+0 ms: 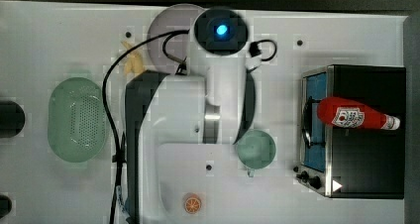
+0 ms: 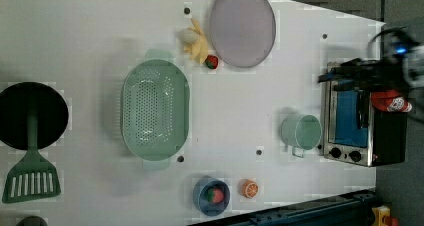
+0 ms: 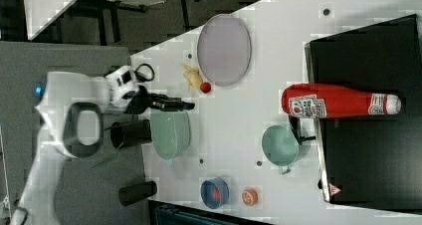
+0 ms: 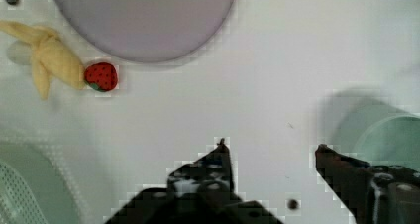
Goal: Pick Ketchup from oven and place it on table.
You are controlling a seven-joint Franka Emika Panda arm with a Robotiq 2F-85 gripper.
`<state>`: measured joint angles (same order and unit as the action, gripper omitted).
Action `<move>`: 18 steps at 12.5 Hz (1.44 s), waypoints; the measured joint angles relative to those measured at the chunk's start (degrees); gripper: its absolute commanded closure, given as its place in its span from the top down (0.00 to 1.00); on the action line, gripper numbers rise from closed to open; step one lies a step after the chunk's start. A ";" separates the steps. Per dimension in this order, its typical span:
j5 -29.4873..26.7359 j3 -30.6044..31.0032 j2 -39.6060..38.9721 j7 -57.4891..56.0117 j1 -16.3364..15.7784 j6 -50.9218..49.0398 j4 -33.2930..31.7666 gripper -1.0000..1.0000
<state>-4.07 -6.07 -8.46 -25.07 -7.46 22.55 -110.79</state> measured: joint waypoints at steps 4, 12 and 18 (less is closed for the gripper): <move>1.02 -0.85 -1.20 3.13 -1.18 10.55 -9.74 0.64; 0.88 -3.73 -6.95 3.68 2.41 34.13 -24.84 0.67; 0.17 -3.59 -11.09 4.46 2.07 37.32 -25.63 1.00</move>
<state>-3.90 -9.67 -19.54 -20.60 -5.39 59.87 -136.41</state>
